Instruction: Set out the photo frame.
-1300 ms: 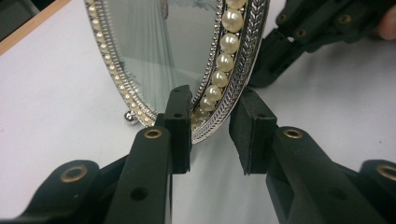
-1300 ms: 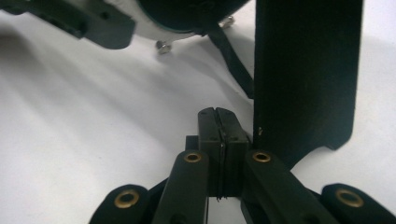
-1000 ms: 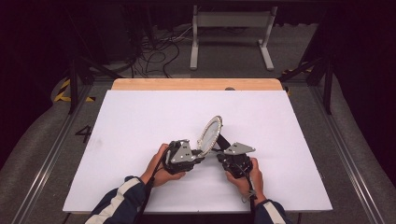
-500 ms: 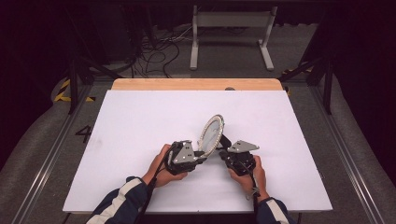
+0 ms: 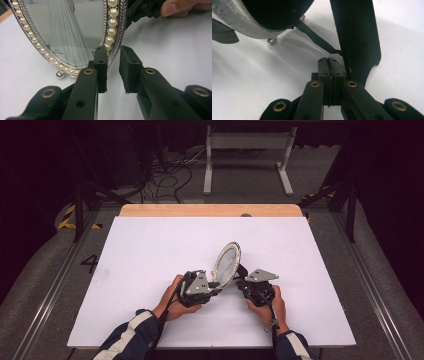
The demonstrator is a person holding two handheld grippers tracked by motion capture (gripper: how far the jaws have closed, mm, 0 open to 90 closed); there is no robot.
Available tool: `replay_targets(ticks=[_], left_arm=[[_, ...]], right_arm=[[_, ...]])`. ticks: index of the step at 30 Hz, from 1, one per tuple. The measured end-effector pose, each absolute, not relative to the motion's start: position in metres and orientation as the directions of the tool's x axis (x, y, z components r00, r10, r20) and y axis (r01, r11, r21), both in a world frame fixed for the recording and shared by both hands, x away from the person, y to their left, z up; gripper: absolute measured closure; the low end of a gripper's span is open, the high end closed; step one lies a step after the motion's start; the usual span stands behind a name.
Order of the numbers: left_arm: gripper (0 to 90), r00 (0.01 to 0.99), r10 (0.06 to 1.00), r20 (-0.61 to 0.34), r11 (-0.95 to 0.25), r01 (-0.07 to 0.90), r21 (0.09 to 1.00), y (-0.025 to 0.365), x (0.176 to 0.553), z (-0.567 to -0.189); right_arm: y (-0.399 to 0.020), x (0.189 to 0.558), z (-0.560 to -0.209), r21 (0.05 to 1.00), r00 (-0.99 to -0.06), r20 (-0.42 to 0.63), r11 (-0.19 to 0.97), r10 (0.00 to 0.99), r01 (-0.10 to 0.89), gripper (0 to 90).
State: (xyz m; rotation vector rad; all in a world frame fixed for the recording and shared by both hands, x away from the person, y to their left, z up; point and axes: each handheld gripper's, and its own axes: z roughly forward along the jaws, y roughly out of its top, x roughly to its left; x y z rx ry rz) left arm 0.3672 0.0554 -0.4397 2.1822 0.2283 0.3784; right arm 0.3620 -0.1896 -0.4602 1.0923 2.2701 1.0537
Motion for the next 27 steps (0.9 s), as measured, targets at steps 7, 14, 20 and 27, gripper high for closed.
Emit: replay_targets(ticks=[7, 14, 20, 27], left_arm=[[76.9, 0.928, 0.323, 0.184, -0.582, 0.041, 0.812, 0.067, 0.369, -0.435], [76.1, 0.905, 0.384, 0.183, -0.56, 0.071, 0.825, 0.088, 0.367, -0.43], [73.1, 0.889, 0.423, 0.178, -0.559, 0.101, 0.823, 0.11, 0.363, -0.43], [64.6, 0.87, 0.46, 0.178, -0.562, 0.129, 0.817, 0.127, 0.36, -0.434]], right_arm=[[-0.189, 0.36, -0.458, 0.782, -0.61, -0.041, 0.406, 0.791, 0.474, 89.9], [-0.19, 0.352, -0.45, 0.799, -0.615, -0.04, 0.395, 0.787, 0.453, 85.4], [-0.187, 0.341, -0.444, 0.819, -0.621, -0.035, 0.378, 0.783, 0.431, 80.4], [-0.184, 0.329, -0.439, 0.838, -0.635, -0.021, 0.36, 0.772, 0.411, 73.3]])
